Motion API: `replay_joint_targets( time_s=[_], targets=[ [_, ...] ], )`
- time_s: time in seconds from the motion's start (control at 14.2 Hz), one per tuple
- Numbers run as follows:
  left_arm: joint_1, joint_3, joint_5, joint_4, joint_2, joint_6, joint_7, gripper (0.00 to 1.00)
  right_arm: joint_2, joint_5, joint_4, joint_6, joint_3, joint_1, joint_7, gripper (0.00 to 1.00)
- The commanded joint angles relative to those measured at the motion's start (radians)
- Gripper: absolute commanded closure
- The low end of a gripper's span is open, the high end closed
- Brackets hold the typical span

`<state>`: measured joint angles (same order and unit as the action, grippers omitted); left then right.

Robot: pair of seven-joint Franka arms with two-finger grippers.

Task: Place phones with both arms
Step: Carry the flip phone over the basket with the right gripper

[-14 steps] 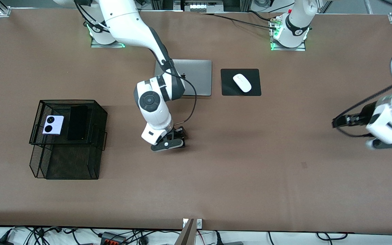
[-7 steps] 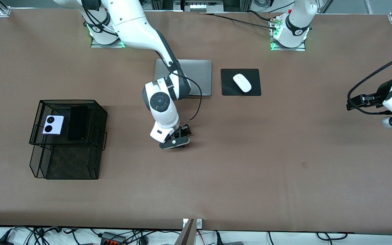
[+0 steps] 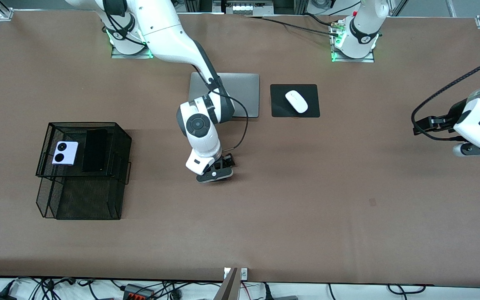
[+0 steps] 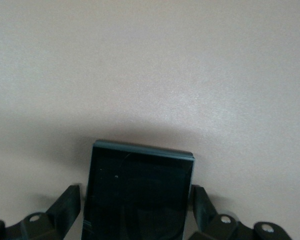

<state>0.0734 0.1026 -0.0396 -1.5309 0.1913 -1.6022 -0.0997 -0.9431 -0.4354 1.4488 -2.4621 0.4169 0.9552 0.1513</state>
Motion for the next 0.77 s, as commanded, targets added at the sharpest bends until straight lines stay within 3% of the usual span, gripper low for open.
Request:
replay_joint_targets(
  time_s=[0.0,0.07,0.21,0.28,0.42,0.56,0.7],
  targets=[
    [0.019,0.026,-0.017,-0.133,-0.096,-0.065,-0.009,0.0,-0.017,-0.009,-0.022,-0.003,-0.001,-0.001,0.005,0.11],
    [0.014,0.028,-0.017,-0.143,-0.104,-0.068,-0.012,0.0,-0.017,-0.012,-0.022,-0.001,-0.001,-0.001,0.01,0.36],
    [0.014,0.029,-0.016,-0.143,-0.105,-0.068,-0.014,0.0,-0.01,-0.009,-0.024,0.005,0.0,-0.003,0.007,0.68],
    [0.014,0.035,-0.017,-0.144,-0.105,-0.064,-0.014,0.0,-0.005,-0.009,-0.024,0.012,0.006,-0.003,0.008,0.74],
    [0.017,0.038,-0.017,-0.144,-0.107,-0.062,-0.012,0.0,0.033,-0.016,-0.024,0.049,0.025,-0.013,0.01,0.76],
    [0.017,0.038,-0.016,-0.146,-0.107,-0.062,-0.012,0.0,0.072,-0.016,-0.034,0.167,0.132,-0.018,0.005,0.76],
    [0.017,0.04,-0.016,-0.152,-0.108,-0.064,-0.014,0.0,0.072,-0.016,-0.111,0.3,0.253,-0.019,0.005,0.76]
  ],
)
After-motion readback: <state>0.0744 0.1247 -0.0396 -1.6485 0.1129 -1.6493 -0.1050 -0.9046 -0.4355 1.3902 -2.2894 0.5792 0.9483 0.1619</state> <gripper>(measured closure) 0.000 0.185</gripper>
